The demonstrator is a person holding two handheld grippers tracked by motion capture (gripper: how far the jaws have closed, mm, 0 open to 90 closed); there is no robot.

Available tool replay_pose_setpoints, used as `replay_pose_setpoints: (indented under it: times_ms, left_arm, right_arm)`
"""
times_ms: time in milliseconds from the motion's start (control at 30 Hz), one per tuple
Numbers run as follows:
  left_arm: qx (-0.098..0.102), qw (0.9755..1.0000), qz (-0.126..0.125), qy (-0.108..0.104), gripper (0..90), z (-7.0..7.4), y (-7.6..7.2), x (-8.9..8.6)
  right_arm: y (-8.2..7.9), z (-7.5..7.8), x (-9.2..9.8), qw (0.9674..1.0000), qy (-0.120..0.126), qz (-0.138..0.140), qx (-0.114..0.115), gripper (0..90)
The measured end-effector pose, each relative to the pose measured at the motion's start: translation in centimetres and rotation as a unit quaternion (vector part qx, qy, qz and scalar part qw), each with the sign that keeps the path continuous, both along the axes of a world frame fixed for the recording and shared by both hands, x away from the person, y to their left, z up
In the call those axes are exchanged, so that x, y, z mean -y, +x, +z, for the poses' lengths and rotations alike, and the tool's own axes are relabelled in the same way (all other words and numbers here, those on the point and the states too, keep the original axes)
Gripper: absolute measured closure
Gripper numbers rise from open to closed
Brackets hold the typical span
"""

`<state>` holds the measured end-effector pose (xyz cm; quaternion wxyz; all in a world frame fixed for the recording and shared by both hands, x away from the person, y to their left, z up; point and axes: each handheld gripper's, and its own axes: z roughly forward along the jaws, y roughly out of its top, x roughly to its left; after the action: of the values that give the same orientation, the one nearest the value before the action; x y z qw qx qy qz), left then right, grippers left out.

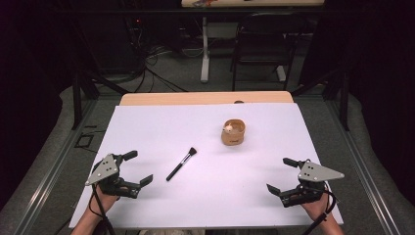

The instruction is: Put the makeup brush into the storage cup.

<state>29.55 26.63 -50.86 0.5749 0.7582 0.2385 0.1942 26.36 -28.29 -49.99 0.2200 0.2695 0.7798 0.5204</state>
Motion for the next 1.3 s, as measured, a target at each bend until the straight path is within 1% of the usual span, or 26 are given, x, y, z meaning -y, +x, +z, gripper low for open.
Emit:
replay_pose_setpoints:
  times_ms: [33, 67, 200, 233, 400, 467, 533, 700, 800, 933, 1167, 1300]
  left_arm:
    - [-0.002, 1.0, -0.004, 0.004, 0.0, 0.0, 0.1, 0.1]
    - [-0.001, 1.0, -0.002, 0.006, 0.0, 0.0, 0.3, 0.5]
    - [-0.003, 0.9999, -0.006, 0.01, 0.0, 0.1, 0.6, 1.0]
    - [-0.001, 0.9999, -0.004, 0.012, 0.0, 0.2, 0.7, 1.1]
    - [-0.005, 0.9999, 0.004, 0.009, 0.1, 0.3, 1.0, 1.1]
    - [-0.007, 0.9999, 0.012, 0.007, 0.2, 0.4, 1.2, 1.0]
    - [-0.007, 0.9999, 0.015, 0.004, 0.1, 0.5, 1.3, 1.0]
    - [-0.005, 0.9998, 0.018, 0.003, 0.3, 0.8, 1.9, 1.1]
    - [-0.004, 0.9997, 0.023, 0.006, 0.4, 1.0, 2.2, 1.4]
    - [-0.002, 0.9998, 0.018, 0.006, 0.5, 1.2, 2.7, 1.9]
    - [0.0, 0.9999, 0.01, 0.014, 0.6, 1.3, 3.6, 3.1]
    - [-0.001, 0.9998, 0.012, 0.017, 0.2, 1.5, 4.0, 3.5]
  right_arm:
    - [0.0, 0.0, 0.0, 1.0, 0.001, 0.001, -0.001, 0.0]
    - [0.0, 0.0, 0.0, 1.0, 0.0, 0.0, 0.0, 0.0]
    - [0.0, 0.0, 0.0, 1.0, 0.0, 0.0, -0.001, 0.0]
    - [0.0, 0.0, 0.0, 1.0, 0.001, 0.0, 0.001, 0.0]
    - [0.0, 0.1, 0.1, 1.0, 0.001, -0.002, 0.001, 0.0]
    - [-0.1, 0.1, 0.1, 1.0, 0.001, -0.001, 0.001, 0.0]
    - [-0.1, 0.1, 0.1, 1.0, 0.001, -0.002, 0.002, 0.0]
    - [-0.1, 0.1, 0.1, 1.0, 0.0, -0.001, -0.001, 0.0]
    - [-0.1, 0.1, 0.1, 1.0, -0.002, 0.0, -0.001, 0.0]
    - [-0.1, 0.1, 0.1, 1.0, -0.002, -0.001, -0.002, 0.0]
    - [-0.1, 0.1, 0.1, 1.0, -0.003, -0.002, -0.003, 0.0]
    - [-0.1, 0.0, 0.1, 1.0, -0.002, 0.0, -0.004, 0.0]
